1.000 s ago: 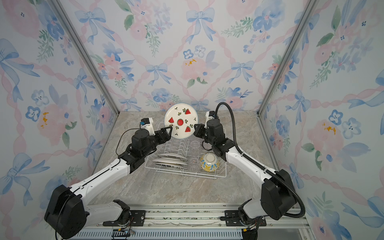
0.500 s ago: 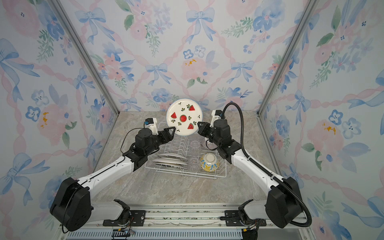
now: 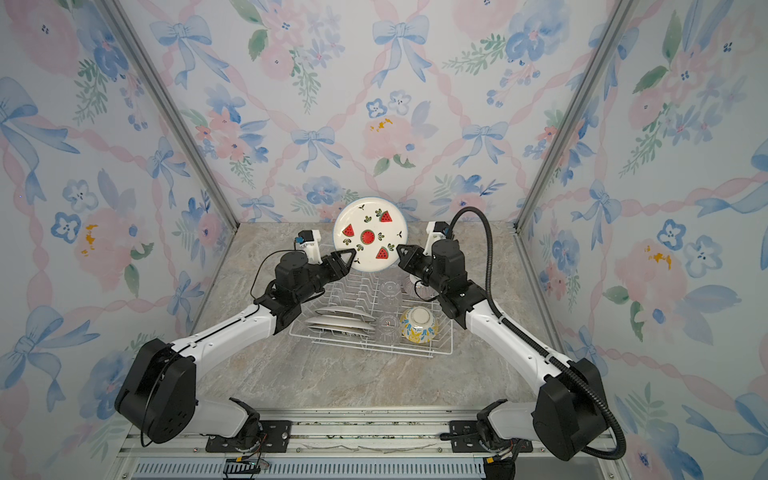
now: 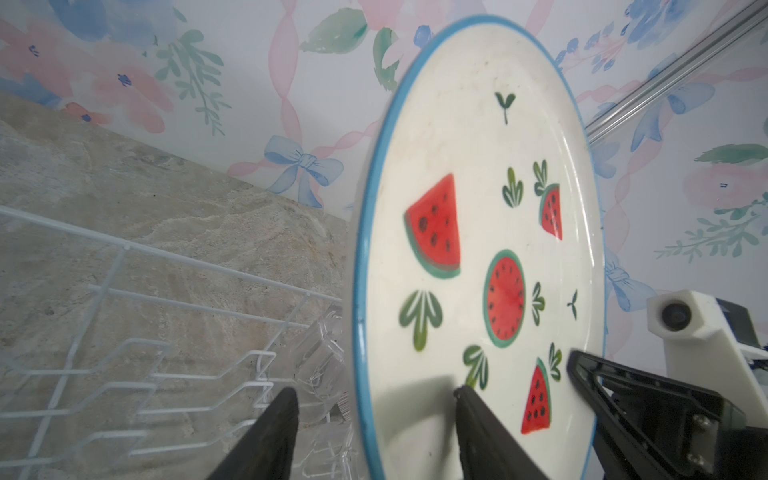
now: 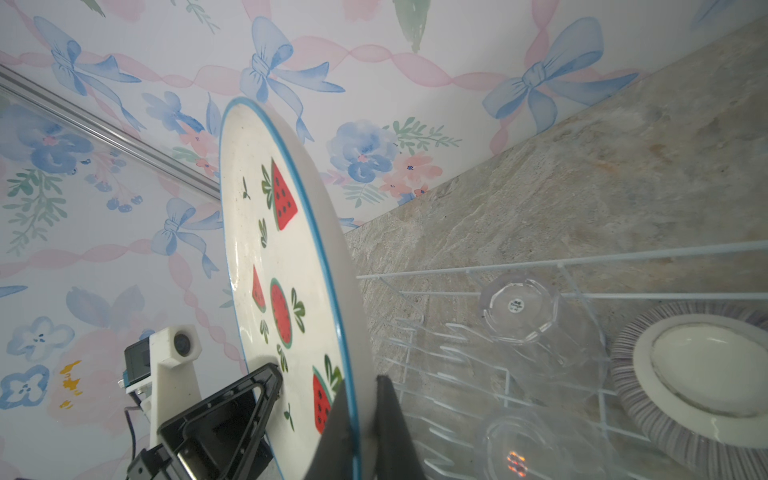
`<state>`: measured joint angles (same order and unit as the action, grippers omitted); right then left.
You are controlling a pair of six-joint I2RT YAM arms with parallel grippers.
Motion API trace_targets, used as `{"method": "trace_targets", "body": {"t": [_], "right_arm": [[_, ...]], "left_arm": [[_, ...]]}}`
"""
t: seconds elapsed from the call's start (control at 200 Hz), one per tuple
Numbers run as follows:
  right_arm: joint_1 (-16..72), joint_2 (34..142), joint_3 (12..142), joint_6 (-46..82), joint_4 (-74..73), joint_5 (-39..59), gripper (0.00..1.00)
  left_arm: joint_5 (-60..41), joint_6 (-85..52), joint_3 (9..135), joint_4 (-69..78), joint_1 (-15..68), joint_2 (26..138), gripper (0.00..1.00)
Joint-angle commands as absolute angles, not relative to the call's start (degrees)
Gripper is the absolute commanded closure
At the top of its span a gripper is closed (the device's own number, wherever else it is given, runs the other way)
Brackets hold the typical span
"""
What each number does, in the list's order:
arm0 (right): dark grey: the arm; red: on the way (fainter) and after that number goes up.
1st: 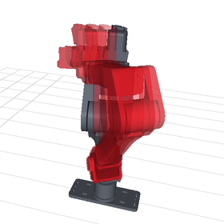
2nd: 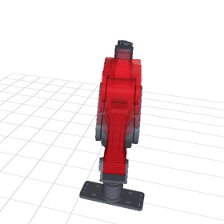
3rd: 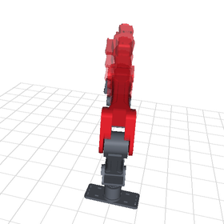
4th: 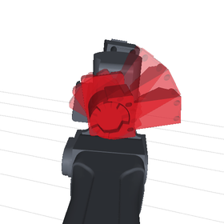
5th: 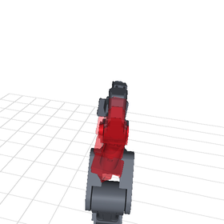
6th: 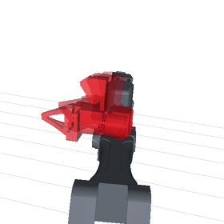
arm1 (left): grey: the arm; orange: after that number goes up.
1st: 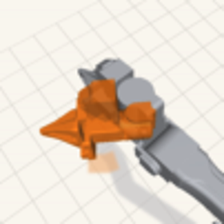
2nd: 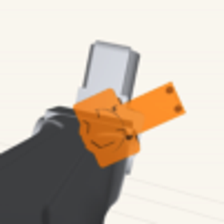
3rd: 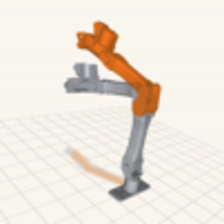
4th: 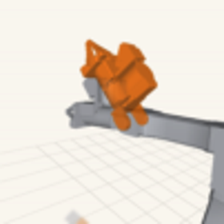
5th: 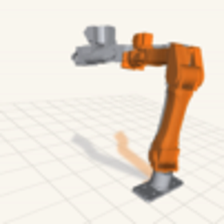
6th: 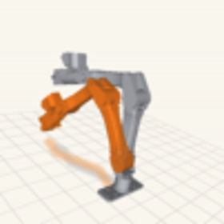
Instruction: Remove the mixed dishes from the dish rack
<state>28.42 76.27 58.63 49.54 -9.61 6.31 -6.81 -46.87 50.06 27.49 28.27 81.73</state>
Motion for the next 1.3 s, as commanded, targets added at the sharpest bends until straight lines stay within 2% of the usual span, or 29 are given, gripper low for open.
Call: {"method": "trace_targets", "body": {"t": [0.0, 0.22, 0.305, 0.36, 0.395, 0.425, 0.455, 0.675, 0.71, 0.795, 0.925, 0.975, 1.035, 1.16, 1.295], "right_arm": [[27.86, 75.35, 60.74, 52.49, -16.04, 9.53, 1.0], [27.86, 76.61, 60.82, 53.65, -15.51, 10.67, 1.0], [27.91, 77.46, 60.99, 54.22, -15.84, 11.58, 1.0], [27.91, 78.02, 61.11, 54.38, -15.95, 12.02, 1.0], [27.87, 78.34, 61.21, 54.56, -15.64, 12.24, 1.0], [27.87, 78.71, 61.47, 54.39, -15.22, 12.22, 1.0], [27.87, 78.97, 61.82, 54.23, -14.54, 12.23, 1.0], [27.79, 81.68, 63.78, 53.66, -12.33, 13.81, 1.0], [27.78, 81.93, 63.81, 53.64, -12.3, 14.12, 0.95], [27.76, 82.05, 63.9, 53.08, -12.31, 14.33, 0.73], [27.65, 81.46, 64.09, 51.0, -11.26, 14.11, 0.49], [27.55, 81.24, 64.43, 49.82, -10.25, 13.98, 0.34], [27.53, 80.97, 64.98, 48.35, -8.79, 13.73, 0.24], [27.5, 80.7, 66.39, 44.97, -4.98, 13.47, 0.15], [26.83, 79.98, 66.8, 41.1, -0.58, 13.11, 0.14]], "left_arm": [[-10.25, -49.0, 50.11, 33.59, 27.45, 82.94, 0.4], [-13.6, -53.15, 48.87, 40.76, 26.46, 83.94, 0.44], [-14.11, -53.29, 49.12, 41.22, 26.46, 84.01, 0.5], [-14.32, -53.35, 49.22, 41.22, 26.39, 84.09, 0.59], [-14.41, -53.44, 49.22, 41.22, 26.33, 84.18, 0.72], [-14.46, -53.71, 49.22, 41.2, 26.24, 84.36, 0.89], [-14.65, -54.06, 49.14, 41.13, 26.11, 84.58, 0.97], [-15.23, -54.15, 48.6, 40.8, 25.84, 85.53, 1.0], [-15.1, -54.1, 48.65, 40.41, 25.68, 85.39, 1.0], [-14.97, -53.75, 48.6, 39.99, 24.95, 84.71, 1.0], [-14.42, -52.27, 49.23, 37.68, 23.06, 82.67, 1.0], [-14.29, -51.54, 49.61, 36.48, 22.0, 81.78, 1.0], [-13.94, -51.16, 49.75, 35.62, 20.54, 80.64, 1.0], [-11.69, -51.11, 49.18, 33.26, 16.55, 77.35, 1.0], [-8.26, -51.86, 46.68, 30.95, 10.47, 72.93, 1.0]]}}
